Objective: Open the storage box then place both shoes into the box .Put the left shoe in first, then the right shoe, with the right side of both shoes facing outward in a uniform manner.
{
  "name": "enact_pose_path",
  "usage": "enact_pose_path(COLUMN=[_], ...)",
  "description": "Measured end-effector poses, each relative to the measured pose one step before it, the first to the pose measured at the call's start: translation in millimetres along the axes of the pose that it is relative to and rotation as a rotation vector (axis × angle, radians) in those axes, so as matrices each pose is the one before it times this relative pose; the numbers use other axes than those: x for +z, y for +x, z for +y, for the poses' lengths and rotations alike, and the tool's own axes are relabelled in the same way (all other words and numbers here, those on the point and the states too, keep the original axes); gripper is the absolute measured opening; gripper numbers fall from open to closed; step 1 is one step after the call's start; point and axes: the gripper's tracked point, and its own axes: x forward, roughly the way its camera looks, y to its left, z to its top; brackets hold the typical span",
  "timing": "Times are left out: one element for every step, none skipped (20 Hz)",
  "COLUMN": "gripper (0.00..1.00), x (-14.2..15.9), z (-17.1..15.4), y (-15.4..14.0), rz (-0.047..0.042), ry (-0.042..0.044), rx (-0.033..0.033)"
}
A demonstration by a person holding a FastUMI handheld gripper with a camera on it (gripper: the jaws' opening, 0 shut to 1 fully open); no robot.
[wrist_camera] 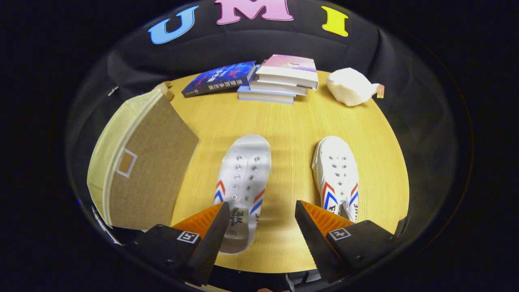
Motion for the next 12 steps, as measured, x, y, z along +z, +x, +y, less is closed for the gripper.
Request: enact_pose_path(gripper=[0.99, 0.99, 0.99, 0.99, 0.98, 0.96, 0.94, 0.82, 0.73, 0.6, 0.47, 0.4], x=[-6.01, -3.79, -1.91, 0.24, 1.92, 0.29, -0.92, -0.34, -0.71, -0.76, -0.84, 0.83], z=[-1.4, -1.93, -0.92, 1.33, 0.31, 1.53, 6.7, 5.06, 4.56, 5.44, 1.79, 0.55], y=[7.64, 8.55, 6.92, 6.4, 5.32, 5.94, 2.83, 1.94, 1.57, 0.33, 0.83, -0.54], rz=[0.02486, 0.01732, 0.01123, 0.00405, -0.00257, 0.00518, 0.01372, 0.01151, 0.01101, 0.00851, 0.00915, 0.00161], ry=[-0.00655, -0.00716, -0.00966, -0.00662, -0.00934, -0.00665, 0.00789, 0.01606, 0.01927, 0.02241, 0.02851, 0.0262], rx=[0.01074, 0.0082, 0.00892, 0.01112, 0.00771, 0.01874, 0.04531, 0.03446, 0.03662, 0.0396, 0.01999, 0.01353])
